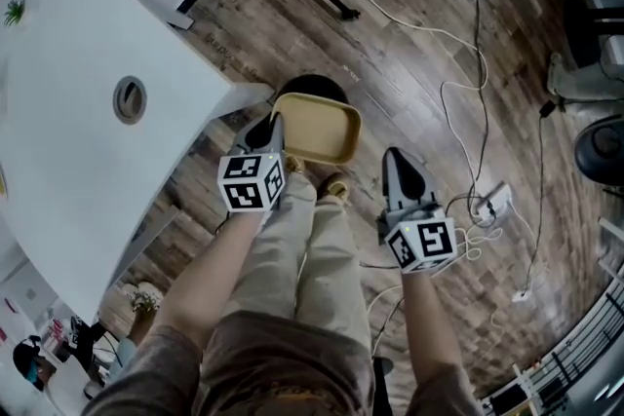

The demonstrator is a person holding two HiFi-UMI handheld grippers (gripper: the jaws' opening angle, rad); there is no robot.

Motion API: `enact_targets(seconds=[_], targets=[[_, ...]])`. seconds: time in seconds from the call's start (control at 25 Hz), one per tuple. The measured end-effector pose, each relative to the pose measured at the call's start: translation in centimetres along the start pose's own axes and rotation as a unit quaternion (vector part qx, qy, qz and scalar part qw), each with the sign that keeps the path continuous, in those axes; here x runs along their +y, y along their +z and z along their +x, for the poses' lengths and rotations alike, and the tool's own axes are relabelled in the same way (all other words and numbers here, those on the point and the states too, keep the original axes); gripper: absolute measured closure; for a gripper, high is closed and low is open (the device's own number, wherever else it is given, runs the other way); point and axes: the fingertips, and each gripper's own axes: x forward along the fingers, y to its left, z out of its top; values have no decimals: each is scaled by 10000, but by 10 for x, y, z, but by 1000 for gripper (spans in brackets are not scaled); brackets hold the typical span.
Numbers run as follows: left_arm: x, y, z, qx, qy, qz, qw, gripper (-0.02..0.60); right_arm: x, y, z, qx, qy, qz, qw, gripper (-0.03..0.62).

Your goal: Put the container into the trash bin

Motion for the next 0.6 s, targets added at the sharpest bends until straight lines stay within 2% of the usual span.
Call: enact_targets(seconds=[0.32, 0.6], targets=[[13, -36, 38, 140, 0, -10, 9999, 560, -21, -43, 14, 91, -106, 92, 9999, 600], [30, -67, 68, 309, 37, -92, 9995, 560, -25, -76, 35, 230, 13, -8, 9997, 600]])
